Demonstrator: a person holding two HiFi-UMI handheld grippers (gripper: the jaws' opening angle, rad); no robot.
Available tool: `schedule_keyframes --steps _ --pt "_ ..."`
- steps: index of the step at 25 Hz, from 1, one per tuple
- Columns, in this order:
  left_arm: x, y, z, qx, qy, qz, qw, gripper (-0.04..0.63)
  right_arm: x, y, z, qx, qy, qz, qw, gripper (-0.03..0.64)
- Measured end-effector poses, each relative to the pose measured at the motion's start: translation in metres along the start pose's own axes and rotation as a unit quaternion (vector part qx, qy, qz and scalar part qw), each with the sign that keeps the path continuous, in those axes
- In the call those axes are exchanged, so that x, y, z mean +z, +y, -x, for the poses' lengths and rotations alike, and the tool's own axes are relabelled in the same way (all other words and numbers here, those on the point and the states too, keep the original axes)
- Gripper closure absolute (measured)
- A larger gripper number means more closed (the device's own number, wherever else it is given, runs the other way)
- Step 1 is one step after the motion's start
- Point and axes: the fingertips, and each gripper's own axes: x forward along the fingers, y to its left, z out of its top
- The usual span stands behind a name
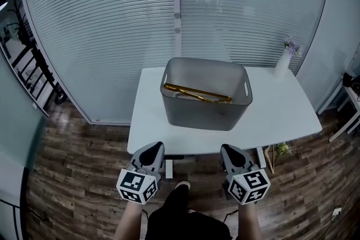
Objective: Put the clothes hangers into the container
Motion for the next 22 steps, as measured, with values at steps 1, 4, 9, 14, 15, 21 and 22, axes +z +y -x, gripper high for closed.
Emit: schedule_keyframes --steps 1,4,9,14,15,21,22 --pt "-0.002 0.0 0.002 0.004 0.002 -0.004 1.0 0.584 -0.002 0.003 0.0 0.003 0.002 -0.003 1.0 0.589" --pt "-0.011 -0.005 0.006 0.004 0.005 -0.011 0.9999 0.586 -0.01 0.01 -0.001 0.012 0.01 -0.004 1.0 0.588" --pt "-0.027 -0.005 0.016 0.017 0.009 -0.005 0.9998 0.586 -0.021 0.016 0.0 0.015 0.014 -0.009 1.0 0.589" --pt "-0.033 -0.005 0.019 0.026 0.008 0.012 0.9996 0.586 -0.021 0.013 -0.002 0.015 0.009 -0.011 1.0 0.589" --pt "-0.032 -0.005 0.019 0.027 0.006 0.013 0.9995 0.586 -0.019 0.013 -0.002 0.014 0.009 -0.01 1.0 0.589" --pt "-0.027 -0.003 0.014 0.027 0.0 0.015 0.9995 0.586 -0.018 0.012 -0.007 0.018 0.013 -0.002 1.0 0.589" --pt "-0.027 -0.003 0.013 0.027 0.0 0.016 0.9995 0.586 -0.017 0.012 -0.008 0.02 0.013 -0.001 1.0 0.589"
